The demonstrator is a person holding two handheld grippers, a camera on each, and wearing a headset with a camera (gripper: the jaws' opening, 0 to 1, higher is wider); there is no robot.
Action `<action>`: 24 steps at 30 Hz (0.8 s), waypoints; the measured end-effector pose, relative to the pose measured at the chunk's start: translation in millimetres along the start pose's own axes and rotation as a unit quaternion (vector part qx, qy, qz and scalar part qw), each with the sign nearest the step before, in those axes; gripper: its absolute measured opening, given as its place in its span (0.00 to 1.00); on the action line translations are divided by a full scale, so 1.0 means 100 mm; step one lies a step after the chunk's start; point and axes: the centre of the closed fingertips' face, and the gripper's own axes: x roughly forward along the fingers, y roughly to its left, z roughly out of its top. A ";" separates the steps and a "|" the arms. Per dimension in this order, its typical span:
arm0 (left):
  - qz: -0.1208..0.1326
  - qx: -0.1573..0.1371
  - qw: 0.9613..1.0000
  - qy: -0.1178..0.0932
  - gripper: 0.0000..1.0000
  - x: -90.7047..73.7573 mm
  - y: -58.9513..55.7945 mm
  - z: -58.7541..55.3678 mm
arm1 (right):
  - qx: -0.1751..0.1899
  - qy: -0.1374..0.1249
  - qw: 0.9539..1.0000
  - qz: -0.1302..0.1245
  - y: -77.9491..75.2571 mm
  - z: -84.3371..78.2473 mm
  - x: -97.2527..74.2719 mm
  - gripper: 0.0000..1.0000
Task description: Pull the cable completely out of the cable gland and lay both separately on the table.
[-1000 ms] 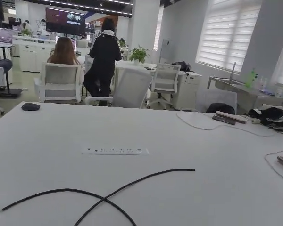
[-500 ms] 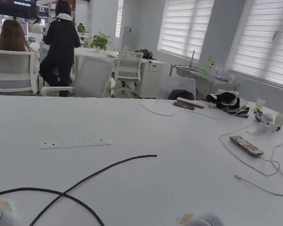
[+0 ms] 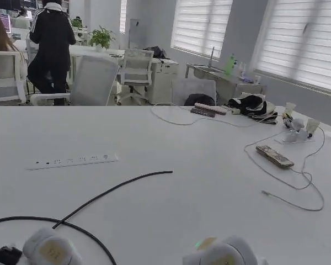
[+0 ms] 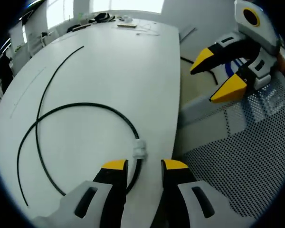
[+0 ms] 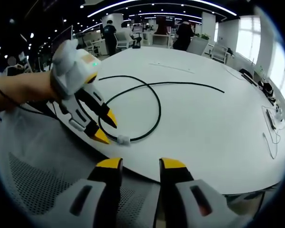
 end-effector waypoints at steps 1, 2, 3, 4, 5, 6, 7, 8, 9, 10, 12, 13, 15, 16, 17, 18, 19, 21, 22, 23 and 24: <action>0.003 0.003 1.000 -0.003 0.27 0.04 0.02 0.02 | 0.000 0.000 1.000 0.000 0.00 0.00 0.00 0.32; 0.004 0.003 1.000 -0.004 0.26 0.07 0.03 0.04 | 0.000 -0.001 1.000 0.000 0.00 0.00 0.00 0.32; 0.003 -0.002 1.000 -0.001 0.26 0.11 0.04 0.04 | 0.001 -0.001 1.000 0.000 -0.01 0.00 0.00 0.32; 0.002 -0.003 1.000 0.001 0.26 0.12 0.04 0.04 | 0.001 -0.001 1.000 0.000 -0.01 0.00 0.00 0.31; 0.000 -0.003 1.000 0.004 0.26 0.16 0.03 0.03 | 0.001 0.000 1.000 0.000 0.00 0.00 0.00 0.31; 0.001 -0.003 1.000 0.006 0.26 0.18 0.04 0.03 | 0.001 0.000 1.000 0.000 0.00 0.00 0.00 0.31; 0.005 -0.001 1.000 0.021 0.26 0.22 0.05 -0.03 | 0.000 0.000 1.000 0.001 0.00 0.00 0.00 0.31; 0.006 0.001 1.000 0.023 0.26 0.24 0.05 -0.03 | -0.002 0.000 1.000 0.001 0.00 0.00 0.00 0.31; 0.007 0.002 1.000 0.023 0.26 0.26 0.05 -0.04 | -0.002 -0.001 1.000 0.001 0.00 0.00 -0.01 0.31; 0.007 0.002 1.000 0.021 0.25 0.26 0.04 -0.04 | -0.002 -0.001 1.000 0.001 0.00 0.00 -0.01 0.31; 0.013 0.009 1.000 0.017 0.23 0.27 0.06 -0.02 | -0.001 0.000 1.000 0.001 0.00 -0.01 -0.01 0.31; 0.013 0.004 1.000 0.016 0.22 0.28 0.06 -0.01 | -0.001 0.000 1.000 0.001 0.00 -0.01 -0.01 0.31; 0.014 0.006 1.000 0.014 0.20 0.28 0.07 0.01 | -0.001 0.001 1.000 0.002 0.00 -0.01 -0.01 0.31; 0.011 0.014 1.000 0.011 0.19 0.28 0.06 0.01 | -0.001 0.001 1.000 0.002 0.00 -0.01 -0.01 0.31; 0.011 0.016 1.000 0.012 0.18 0.29 0.06 0.02 | -0.003 0.002 1.000 0.003 0.00 -0.01 -0.01 0.31; 0.009 0.017 1.000 0.014 0.18 0.28 0.05 0.01 | -0.003 0.002 1.000 0.004 0.01 -0.01 -0.01 0.31; -0.007 0.025 0.999 0.021 0.17 0.28 0.00 -0.01 | -0.003 0.002 1.000 0.005 0.01 -0.01 -0.01 0.31; 0.000 0.024 1.000 0.020 0.17 0.27 0.01 -0.01 | -0.004 0.003 1.000 0.005 0.01 -0.01 -0.01 0.31; 0.000 0.028 0.999 0.021 0.17 0.23 0.01 -0.01 | -0.005 0.003 1.000 0.006 0.02 -0.02 -0.01 0.31; 0.000 0.028 0.999 0.019 0.17 0.19 0.01 0.00 | -0.006 0.004 1.000 0.007 0.02 -0.02 -0.01 0.30; 0.000 0.022 1.000 0.005 0.17 0.12 0.01 0.06 | -0.006 0.004 1.000 0.008 0.02 -0.02 -0.01 0.30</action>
